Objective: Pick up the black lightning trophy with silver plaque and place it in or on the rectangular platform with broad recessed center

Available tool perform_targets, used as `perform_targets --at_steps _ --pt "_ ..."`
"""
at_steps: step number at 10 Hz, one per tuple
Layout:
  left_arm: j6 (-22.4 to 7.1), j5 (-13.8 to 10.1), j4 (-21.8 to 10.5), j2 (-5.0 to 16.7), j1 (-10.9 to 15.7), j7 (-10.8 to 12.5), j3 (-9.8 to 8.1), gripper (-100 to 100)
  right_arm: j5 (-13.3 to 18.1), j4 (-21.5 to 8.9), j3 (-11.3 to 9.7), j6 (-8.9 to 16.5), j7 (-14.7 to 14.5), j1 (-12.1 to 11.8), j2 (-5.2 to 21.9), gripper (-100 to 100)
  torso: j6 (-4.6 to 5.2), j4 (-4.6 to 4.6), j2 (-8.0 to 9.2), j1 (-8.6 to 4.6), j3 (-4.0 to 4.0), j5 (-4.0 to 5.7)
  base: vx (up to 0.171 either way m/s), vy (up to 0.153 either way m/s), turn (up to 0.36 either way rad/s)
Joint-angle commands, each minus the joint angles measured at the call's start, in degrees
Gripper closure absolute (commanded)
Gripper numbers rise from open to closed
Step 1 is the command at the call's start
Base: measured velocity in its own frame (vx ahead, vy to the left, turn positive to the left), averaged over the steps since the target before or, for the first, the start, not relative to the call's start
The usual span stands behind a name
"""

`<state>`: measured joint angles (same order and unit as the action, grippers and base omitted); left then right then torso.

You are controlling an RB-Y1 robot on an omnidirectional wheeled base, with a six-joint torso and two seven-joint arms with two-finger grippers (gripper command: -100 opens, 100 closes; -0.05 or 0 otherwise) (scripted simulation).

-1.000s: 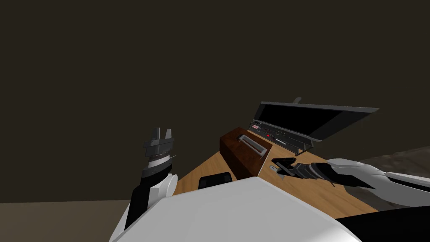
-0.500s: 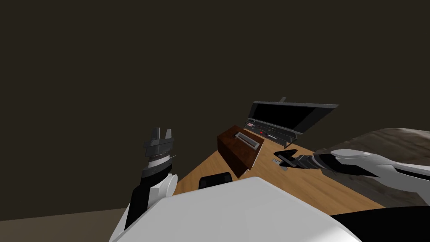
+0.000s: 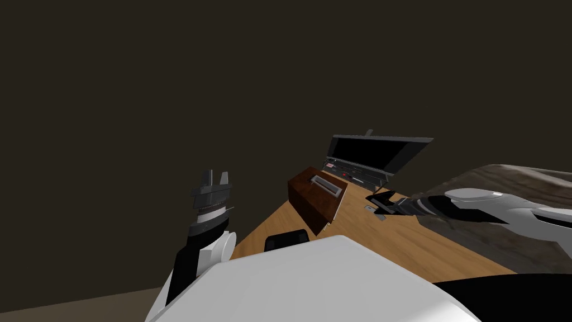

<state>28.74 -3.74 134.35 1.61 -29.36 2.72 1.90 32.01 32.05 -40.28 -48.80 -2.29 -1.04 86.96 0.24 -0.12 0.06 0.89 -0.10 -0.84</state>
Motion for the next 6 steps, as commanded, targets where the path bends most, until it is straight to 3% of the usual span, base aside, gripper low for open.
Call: perform_targets --at_steps 1,4,5,6 --pt "0.0 0.0 0.0 0.0 0.0 0.0 0.0 0 -0.27 0.91 0.12 -0.46 0.6 0.07 1.67 100 0.0 0.0 0.0 0.0 0.0 0.0 0.044 0.0 -0.014" --pt "0.0 0.0 0.0 0.0 0.0 0.0 0.0 0 -0.5 1.28 -0.05 -1.42 1.12 0.28 2.81 100 -0.19 0.06 -0.23 0.11 0.14 -0.06 0.057 0.003 0.03" --pt "0.0 0.0 0.0 0.0 0.0 0.0 0.0 0 -1.06 1.99 -0.6 -3.25 1.8 0.06 4.15 100 -0.2 0.08 -0.27 0.12 0.17 -0.07 0.149 0.006 0.16" --pt "0.0 0.0 0.0 0.0 0.0 0.0 0.0 0 -1.06 1.99 -0.6 -3.25 1.8 0.06 4.15 100 -0.41 0.13 -0.59 0.17 0.34 -0.1 0.163 -0.017 0.124"
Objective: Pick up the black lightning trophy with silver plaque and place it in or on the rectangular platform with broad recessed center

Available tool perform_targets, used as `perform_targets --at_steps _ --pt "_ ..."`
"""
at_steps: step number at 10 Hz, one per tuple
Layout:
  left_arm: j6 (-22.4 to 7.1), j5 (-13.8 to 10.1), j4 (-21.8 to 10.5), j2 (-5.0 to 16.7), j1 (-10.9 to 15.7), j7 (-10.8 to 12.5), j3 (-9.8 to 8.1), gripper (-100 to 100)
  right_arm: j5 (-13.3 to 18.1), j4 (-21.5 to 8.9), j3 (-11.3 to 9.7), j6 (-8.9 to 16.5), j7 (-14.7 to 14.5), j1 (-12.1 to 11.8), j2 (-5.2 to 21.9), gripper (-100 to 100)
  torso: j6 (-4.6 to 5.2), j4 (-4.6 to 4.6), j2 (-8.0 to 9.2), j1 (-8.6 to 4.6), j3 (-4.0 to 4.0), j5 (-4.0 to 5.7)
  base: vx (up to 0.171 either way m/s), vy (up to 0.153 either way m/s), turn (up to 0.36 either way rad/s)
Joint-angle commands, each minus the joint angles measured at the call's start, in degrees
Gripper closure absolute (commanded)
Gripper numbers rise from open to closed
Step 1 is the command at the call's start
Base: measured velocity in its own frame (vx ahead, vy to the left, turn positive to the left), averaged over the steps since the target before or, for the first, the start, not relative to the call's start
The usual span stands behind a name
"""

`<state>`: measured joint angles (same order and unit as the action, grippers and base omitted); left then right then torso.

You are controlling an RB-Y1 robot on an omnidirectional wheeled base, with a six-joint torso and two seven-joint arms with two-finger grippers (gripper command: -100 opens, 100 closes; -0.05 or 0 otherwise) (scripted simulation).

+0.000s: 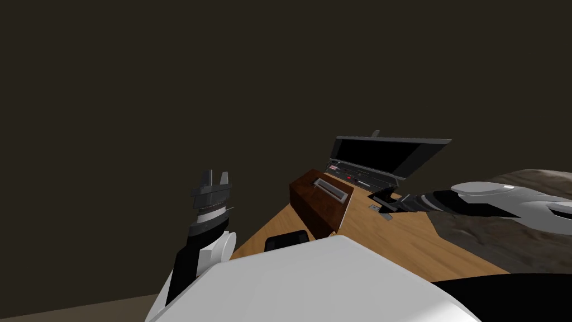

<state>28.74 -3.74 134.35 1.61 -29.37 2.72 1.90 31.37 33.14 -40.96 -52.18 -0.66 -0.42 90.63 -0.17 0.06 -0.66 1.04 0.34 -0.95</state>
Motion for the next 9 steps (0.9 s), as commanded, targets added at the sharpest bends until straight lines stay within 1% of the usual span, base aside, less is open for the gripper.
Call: perform_targets --at_steps 1,2,4,5,7,9 --pt "0.0 0.0 0.0 0.0 0.0 0.0 0.0 0 -0.9 1.46 -0.44 -1.32 0.6 -0.98 1.19 100 0.0 0.0 0.0 0.0 0.0 0.0 0.178 -0.018 0.161" --pt "0.0 0.0 0.0 0.0 0.0 0.0 0.0 0 -1.45 2.09 -1.08 -2.92 1.02 -1.57 1.79 100 -0.08 0.03 -0.13 0.0 0.07 0.02 0.25 -0.016 0.273" --pt "0.0 0.0 0.0 0.0 -0.01 0.0 0.0 0 -2.03 2.78 -1.77 -4.63 1.43 -2.23 2.37 100 -0.3 0.15 -0.61 0.01 0.36 0.0 0.257 -0.048 0.229" --pt "0.0 0.0 0.0 0.0 -0.01 0.0 0.0 0 -2.63 3.47 -2.44 -6.34 1.84 -2.87 2.97 100 -0.22 0.16 -0.59 -0.07 0.36 0.01 0.244 -0.041 0.233" --pt "0.0 0.0 0.0 0.0 -0.01 0.0 0.0 0 -3.21 4.14 -3.02 -7.9 2.21 -3.39 3.51 100 -0.29 0.15 -0.47 0.02 0.31 -0.03 0.182 -0.053 0.197" --pt "0.0 0.0 0.0 0.0 0.0 0.0 0.0 0 -3.71 4.72 -3.48 -9.22 2.53 -3.75 3.99 100 -0.15 0.09 -0.18 0.17 0.14 -0.08 0.143 -0.021 0.122"
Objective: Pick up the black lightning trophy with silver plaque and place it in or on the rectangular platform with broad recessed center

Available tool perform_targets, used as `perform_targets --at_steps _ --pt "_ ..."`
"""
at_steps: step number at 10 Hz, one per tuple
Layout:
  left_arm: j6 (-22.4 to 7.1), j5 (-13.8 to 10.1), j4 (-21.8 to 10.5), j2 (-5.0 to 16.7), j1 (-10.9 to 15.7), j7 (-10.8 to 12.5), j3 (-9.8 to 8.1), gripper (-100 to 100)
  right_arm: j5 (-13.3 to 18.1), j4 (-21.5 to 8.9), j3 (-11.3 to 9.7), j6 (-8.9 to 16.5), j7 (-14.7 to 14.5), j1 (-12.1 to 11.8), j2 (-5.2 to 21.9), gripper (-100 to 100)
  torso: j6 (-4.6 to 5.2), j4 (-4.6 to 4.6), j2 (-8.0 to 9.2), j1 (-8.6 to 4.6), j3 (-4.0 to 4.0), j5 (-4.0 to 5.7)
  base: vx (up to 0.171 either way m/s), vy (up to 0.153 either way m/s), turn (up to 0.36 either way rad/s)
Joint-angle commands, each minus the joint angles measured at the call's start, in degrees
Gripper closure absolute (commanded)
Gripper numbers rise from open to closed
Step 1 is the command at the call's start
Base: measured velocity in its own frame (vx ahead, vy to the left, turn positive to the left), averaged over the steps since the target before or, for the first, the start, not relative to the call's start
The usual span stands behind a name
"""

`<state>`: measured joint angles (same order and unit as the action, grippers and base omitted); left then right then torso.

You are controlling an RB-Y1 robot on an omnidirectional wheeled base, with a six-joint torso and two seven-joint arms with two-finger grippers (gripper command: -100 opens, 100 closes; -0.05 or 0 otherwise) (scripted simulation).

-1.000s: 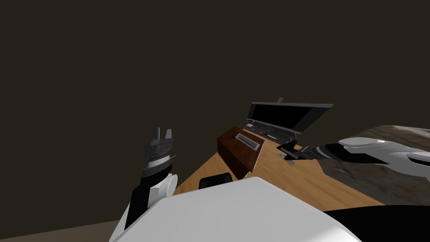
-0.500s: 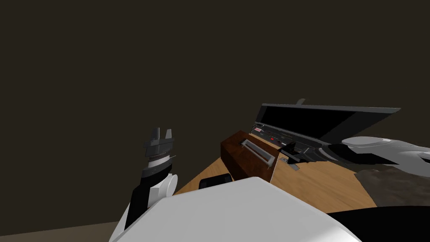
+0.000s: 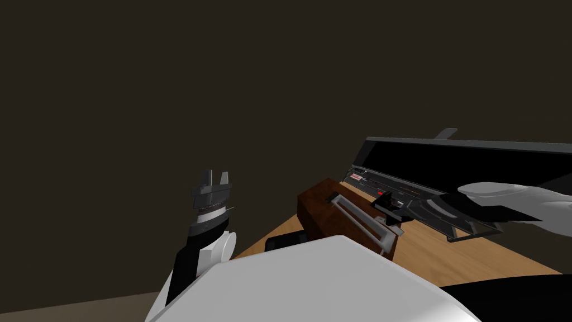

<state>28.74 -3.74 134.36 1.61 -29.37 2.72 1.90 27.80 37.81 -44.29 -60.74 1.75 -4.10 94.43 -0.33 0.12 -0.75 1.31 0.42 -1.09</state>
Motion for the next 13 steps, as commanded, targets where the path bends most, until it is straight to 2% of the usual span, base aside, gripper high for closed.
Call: perform_targets --at_steps 1,2,3,7,8,9,10,13 --pt "0.0 0.0 0.0 0.0 0.0 0.0 0.0 0 -0.53 0.48 -0.46 -1.64 0.37 -0.3 0.58 100 0.0 0.0 0.0 0.0 0.0 0.0 0.145 -0.016 0.17" --pt "0.0 0.0 0.0 0.0 0.0 0.0 0.0 0 -0.09 -0.07 -0.35 -1.01 0.14 0.03 0.02 100 -0.02 -0.01 -0.01 0.08 -0.01 -0.05 0.07 -0.01 0.054" --pt "0.0 0.0 0.0 0.0 0.0 0.0 0.0 0 -0.14 -0.03 -0.35 -1.26 0.17 0.09 -0.01 -100 0.11 -0.06 0.27 0.14 -0.15 -0.09 0.016 -0.003 0.005" --pt "0.0 0.0 0.0 -0.01 0.01 0.0 0.0 0 -0.14 -0.01 -0.33 -1.24 0.16 0.11 -0.02 -100 0.16 -0.19 0.74 0.22 -0.45 -0.12 0.002 0.0 0.001" --pt "0.0 0.0 0.0 -0.01 0.01 0.0 0.0 0 -0.14 -0.01 -0.33 -1.24 0.16 0.11 -0.02 0 0.16 -0.19 0.75 0.22 -0.45 -0.12 0.0 0.0 0.0" --pt "0.0 0.0 0.0 -0.01 0.01 0.0 0.0 0 0.99 2.0 -0.1 -0.77 3.03 0.93 0.86 -100 0.17 -0.19 0.76 0.22 -0.46 -0.12 -0.057 -0.062 0.1" --pt "0.0 0.0 0.0 0.0 0.02 0.0 0.0 0 0.99 2.0 -0.1 -0.77 3.27 0.93 0.86 -100 0.12 -0.22 0.89 0.04 -0.52 -0.11 -0.087 -0.074 0.072" --pt "-0.01 0.0 -0.01 0.0 0.02 0.0 0.0 0 2.68 5.02 0.24 -0.06 7.92 2.15 2.18 -100 0.17 -0.28 1.12 0.01 -0.67 -0.08 -0.102 -0.054 0.068"
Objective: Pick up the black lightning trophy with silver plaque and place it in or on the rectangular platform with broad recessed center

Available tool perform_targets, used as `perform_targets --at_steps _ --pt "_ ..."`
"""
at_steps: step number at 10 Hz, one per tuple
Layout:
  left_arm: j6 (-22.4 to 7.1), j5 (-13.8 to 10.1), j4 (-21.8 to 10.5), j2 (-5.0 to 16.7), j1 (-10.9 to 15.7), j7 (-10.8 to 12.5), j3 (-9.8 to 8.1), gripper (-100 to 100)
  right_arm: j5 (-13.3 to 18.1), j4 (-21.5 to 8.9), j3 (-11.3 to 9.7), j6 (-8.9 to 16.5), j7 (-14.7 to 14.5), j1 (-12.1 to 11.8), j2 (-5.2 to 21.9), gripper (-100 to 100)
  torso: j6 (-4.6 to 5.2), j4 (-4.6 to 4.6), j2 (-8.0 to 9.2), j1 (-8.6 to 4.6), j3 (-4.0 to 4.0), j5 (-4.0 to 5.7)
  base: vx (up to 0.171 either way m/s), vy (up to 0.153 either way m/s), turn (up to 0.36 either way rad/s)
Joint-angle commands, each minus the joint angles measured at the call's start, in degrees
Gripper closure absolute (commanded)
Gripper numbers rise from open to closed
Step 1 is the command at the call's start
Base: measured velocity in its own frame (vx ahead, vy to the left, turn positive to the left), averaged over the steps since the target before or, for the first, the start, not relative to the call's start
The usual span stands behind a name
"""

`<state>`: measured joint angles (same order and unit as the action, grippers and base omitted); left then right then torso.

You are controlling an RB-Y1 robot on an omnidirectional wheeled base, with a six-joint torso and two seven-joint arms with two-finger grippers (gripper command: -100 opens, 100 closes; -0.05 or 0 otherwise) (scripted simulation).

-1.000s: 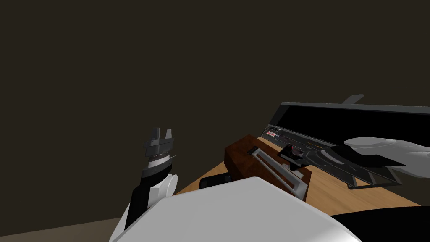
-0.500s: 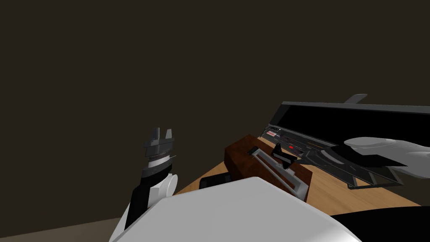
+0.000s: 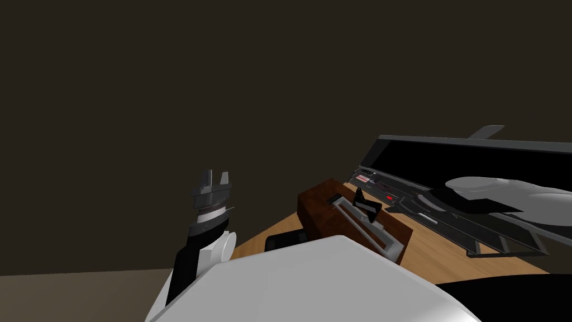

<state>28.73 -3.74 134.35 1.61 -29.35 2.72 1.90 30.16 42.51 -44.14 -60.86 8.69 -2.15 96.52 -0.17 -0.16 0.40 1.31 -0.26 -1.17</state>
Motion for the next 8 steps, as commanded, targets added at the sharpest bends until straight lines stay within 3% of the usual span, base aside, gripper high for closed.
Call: perform_targets --at_steps 1,5,6,7,8 --pt "0.0 0.0 0.0 0.0 0.0 0.0 0.0 0 0.88 1.32 0.2 0.3 2.54 0.61 0.53 -100 0.0 0.0 0.0 0.0 0.0 0.0 -0.117 -0.058 0.086" --pt "0.0 0.0 0.0 0.0 0.0 0.0 0.0 0 3.14 5.35 0.66 1.24 8.73 2.25 2.28 -100 0.02 0.0 -0.01 0.04 0.0 0.0 -0.106 -0.047 0.083" --pt "0.0 0.0 0.0 0.0 0.0 0.0 0.0 0 2.9 4.54 0.57 1.01 7.52 2.11 1.85 -100 0.01 -0.01 0.01 0.04 -0.01 0.0 -0.049 -0.018 0.026" --pt "0.0 0.0 0.0 0.0 -0.01 0.0 0.0 0 3.0 4.68 0.58 1.1 7.92 2.19 1.88 0 0.04 0.02 -0.15 0.12 0.07 -0.01 -0.007 -0.001 -0.001" --pt "0.0 0.0 0.0 0.0 -0.01 0.0 0.0 0 2.99 4.66 0.57 1.1 7.88 2.17 1.87 0 0.03 0.06 -0.29 0.17 0.16 -0.03 0.0 0.0 0.0"
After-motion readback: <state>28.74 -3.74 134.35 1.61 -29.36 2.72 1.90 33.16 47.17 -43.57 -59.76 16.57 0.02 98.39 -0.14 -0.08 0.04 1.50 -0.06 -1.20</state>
